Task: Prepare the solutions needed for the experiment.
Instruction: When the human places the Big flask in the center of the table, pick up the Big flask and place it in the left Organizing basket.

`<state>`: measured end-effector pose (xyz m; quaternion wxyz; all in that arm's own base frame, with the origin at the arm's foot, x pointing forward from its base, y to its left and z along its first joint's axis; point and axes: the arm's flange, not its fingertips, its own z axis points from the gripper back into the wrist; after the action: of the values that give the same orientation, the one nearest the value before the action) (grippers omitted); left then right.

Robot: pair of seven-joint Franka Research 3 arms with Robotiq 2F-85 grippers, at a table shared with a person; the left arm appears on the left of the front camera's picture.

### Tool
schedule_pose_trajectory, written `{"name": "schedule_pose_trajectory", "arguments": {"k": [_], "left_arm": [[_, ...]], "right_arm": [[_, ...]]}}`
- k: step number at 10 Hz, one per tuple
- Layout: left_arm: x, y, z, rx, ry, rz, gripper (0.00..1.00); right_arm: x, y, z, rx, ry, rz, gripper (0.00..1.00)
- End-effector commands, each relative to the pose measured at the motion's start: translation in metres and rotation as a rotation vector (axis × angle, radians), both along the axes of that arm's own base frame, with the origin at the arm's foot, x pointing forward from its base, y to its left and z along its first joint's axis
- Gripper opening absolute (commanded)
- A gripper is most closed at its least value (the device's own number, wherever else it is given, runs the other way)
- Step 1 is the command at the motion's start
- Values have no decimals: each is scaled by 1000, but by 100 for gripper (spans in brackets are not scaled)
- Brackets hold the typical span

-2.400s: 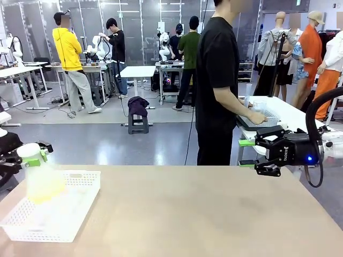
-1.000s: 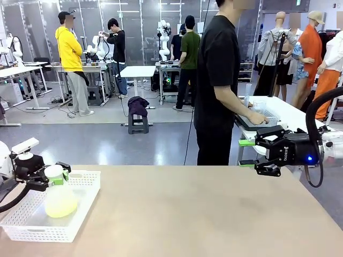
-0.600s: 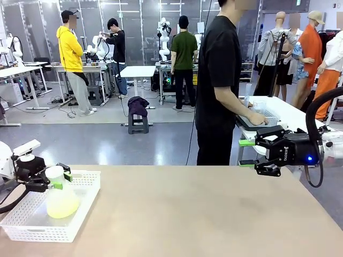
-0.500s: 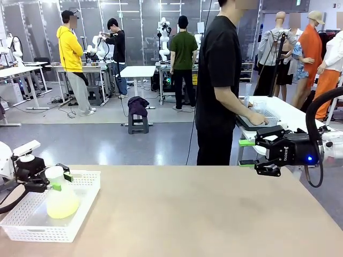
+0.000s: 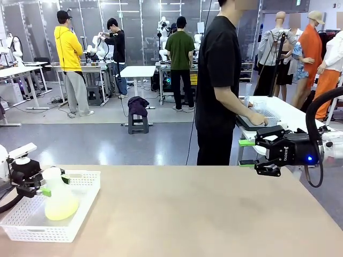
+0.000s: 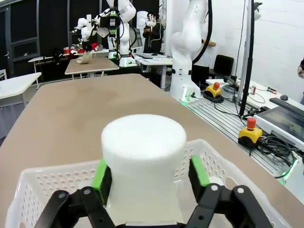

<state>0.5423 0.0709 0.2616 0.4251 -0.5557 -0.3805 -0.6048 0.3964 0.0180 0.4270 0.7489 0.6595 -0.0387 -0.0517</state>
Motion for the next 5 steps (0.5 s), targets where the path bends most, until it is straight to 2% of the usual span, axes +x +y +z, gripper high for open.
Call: {"name": "schedule_pose_trajectory", "arguments": {"k": [1,3,4,5], "left_arm": [[-4,8,-2,-9,-19,22,100],[-5,13,-3,-10,-2,74,100],[-2,10,0,0,1,21,100],[-2,10,0,0,1,21,100]], "right_arm": [[1,1,1,6,-4,-8,63],[1,1,1,6,-4,-8,63],[1,1,1,6,-4,-8,63],[1,1,1,6,-4,-8,63]]}}
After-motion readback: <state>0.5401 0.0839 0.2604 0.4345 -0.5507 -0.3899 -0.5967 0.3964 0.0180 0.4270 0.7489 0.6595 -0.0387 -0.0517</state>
